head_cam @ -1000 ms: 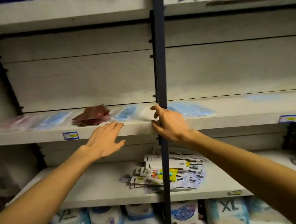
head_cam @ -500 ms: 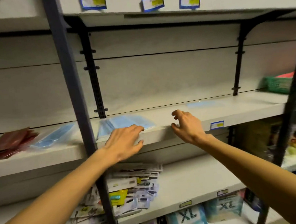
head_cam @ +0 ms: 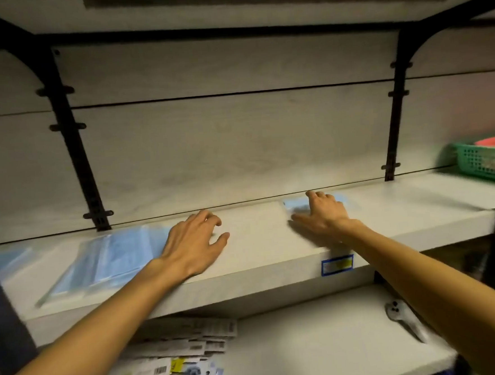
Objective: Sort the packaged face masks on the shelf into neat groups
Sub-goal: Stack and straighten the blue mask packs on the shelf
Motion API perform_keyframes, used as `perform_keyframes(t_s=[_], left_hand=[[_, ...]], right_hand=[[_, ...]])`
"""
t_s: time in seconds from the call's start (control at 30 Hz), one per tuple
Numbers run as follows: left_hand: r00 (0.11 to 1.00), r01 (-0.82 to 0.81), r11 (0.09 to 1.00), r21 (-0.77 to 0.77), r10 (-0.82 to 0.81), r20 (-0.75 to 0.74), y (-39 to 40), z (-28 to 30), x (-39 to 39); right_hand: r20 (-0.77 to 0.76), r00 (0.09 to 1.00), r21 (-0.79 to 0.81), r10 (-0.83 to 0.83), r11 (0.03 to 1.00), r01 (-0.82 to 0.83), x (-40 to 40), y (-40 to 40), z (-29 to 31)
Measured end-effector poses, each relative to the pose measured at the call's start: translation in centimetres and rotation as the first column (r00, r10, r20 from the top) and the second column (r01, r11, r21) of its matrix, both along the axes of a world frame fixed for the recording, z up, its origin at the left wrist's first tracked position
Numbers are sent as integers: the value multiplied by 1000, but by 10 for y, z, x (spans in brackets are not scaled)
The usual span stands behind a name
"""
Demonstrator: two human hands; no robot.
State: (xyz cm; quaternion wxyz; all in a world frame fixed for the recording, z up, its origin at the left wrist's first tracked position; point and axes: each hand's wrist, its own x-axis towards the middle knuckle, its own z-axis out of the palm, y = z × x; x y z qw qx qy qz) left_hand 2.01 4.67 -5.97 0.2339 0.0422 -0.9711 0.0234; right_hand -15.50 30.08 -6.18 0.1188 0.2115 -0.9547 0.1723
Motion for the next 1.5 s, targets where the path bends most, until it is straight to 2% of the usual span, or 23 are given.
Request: perform_keyframes(t_s=[0.17, 0.33, 0.5, 0.6, 0.7, 0.83, 0.93, 1.0, 1.07, 1.13, 1.2, 1.27, 1.3, 1.37, 1.4, 1.5], left_hand=[[996, -82, 995, 60, 83, -14, -25, 5, 6], [980, -185, 977, 103, 192, -62, -63, 5, 34], [952, -269, 948, 170, 289, -106, -93, 4, 66], [935, -294, 902, 317, 340, -102, -102, 6, 79], [921, -326, 817, 475, 389, -36, -116, 4, 94], [905, -359, 753, 552, 426, 8, -135, 1, 113], [898, -384, 700, 603, 435, 68, -142, -4, 119], [897, -389, 658, 645, 431, 100, -144, -4, 120], [893, -384, 625, 680, 439, 100, -144, -3, 118], [881, -382, 573, 725, 463, 99, -147, -3, 117], [878, -399, 563, 724, 463, 124, -151, -7, 116], [878, -428, 597, 678, 453, 155, -153, -12, 116], [878, -437, 613, 658, 451, 164, -154, -14, 115], [873, -452, 619, 643, 456, 174, -157, -15, 113], [869, -460, 612, 643, 458, 186, -158, -14, 112], [886, -414, 572, 708, 432, 170, -157, -9, 107]], right_hand=[[105, 994, 41, -10, 999, 6, -15, -9, -6], [-60, 998, -14, -1, 1000, 0, 0, -20, -6], [-105, 985, -175, 136, 973, -153, 36, -47, -2], [-120, 954, -297, 274, 907, -298, 61, -75, 4], [-154, 903, -389, 400, 816, -428, 89, -113, 8], [-221, 839, -507, 497, 676, -534, 119, -154, 3], [-285, 803, -626, 524, 532, -570, 128, -175, 5], [-224, 769, -678, 599, 471, -564, 131, -188, 8], [-42, 700, -662, 712, 505, -554, 133, -197, 5], [108, 662, -589, 741, 585, -558, 134, -200, -4], [142, 716, -580, 683, 644, -499, 129, -199, -10], [112, 822, -631, 558, 679, -375, 124, -197, -11], [82, 878, -602, 471, 726, -333, 120, -197, -10], [99, 922, -409, 375, 860, -306, 117, -201, -11], [142, 918, -315, 370, 896, -313, 119, -204, -12], [170, 904, -123, 393, 918, -376, 126, -211, -14]])
